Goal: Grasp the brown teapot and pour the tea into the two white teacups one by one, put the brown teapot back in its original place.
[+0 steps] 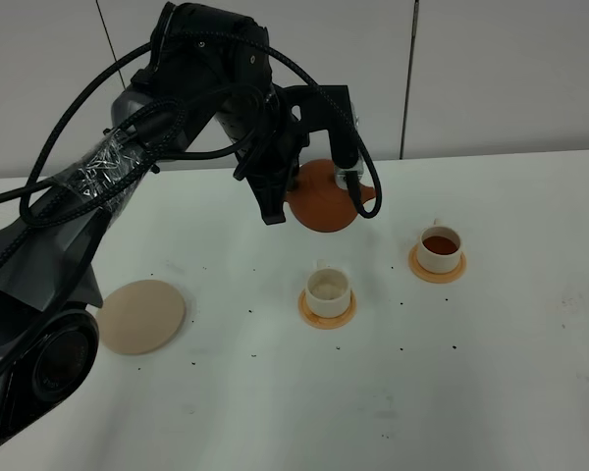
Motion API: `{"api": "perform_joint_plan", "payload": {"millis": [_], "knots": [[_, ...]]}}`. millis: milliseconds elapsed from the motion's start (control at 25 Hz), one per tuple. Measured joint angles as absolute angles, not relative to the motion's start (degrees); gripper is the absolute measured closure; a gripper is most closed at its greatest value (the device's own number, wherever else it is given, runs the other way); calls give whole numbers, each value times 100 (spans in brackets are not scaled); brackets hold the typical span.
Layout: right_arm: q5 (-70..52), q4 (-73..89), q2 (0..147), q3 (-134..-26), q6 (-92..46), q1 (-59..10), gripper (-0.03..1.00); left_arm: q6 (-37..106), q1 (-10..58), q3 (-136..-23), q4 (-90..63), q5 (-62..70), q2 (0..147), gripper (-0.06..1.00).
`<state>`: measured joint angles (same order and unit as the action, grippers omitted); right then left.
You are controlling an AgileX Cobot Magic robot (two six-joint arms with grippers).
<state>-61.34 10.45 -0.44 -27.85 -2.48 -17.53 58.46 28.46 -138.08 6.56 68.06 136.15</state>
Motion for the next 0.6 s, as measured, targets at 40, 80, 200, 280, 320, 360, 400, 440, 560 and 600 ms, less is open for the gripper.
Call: {"api": "perform_joint_plan", "payload": {"millis": [40, 80, 200, 280, 320, 360, 400, 440, 560, 600], "knots": [[-6134, 1045, -44, -2785, -248, -1753, 73, 5846, 2845, -13808, 664, 6806, 13615, 77], [-6134, 1045, -44, -2785, -248, -1753, 73, 5846, 2831, -13808, 664, 6806, 13615, 77], [-6134, 1045, -44, -2785, -248, -1753, 73, 5846, 2795, -13808, 645, 6806, 13615, 77], [-6134, 1051, -44, -2785, -248, -1753, 73, 5846, 2743, -13808, 566, 6806, 13615, 77], [-6134, 1051, -44, -2785, -248, -1753, 73, 5846, 2702, -13808, 487, 6806, 13615, 77], [-6134, 1051, -44, -2785, -248, -1753, 73, 5846, 2668, -13808, 438, 6806, 13615, 77], [-6134, 1051, -44, -2785, -248, -1753, 73, 5846, 2640, -13808, 386, 6806, 13615, 77], [-6134, 1051, -44, -2785, -248, -1753, 73, 5846, 2612, -13808, 368, 6806, 13615, 77], [-6134, 1051, -44, -2785, -248, -1753, 73, 5846, 2536, -13808, 256, 6806, 13615, 77], [-6134, 1051, -44, -2785, -248, -1753, 73, 5846, 2501, -13808, 150, 6806, 13615, 77]]}}
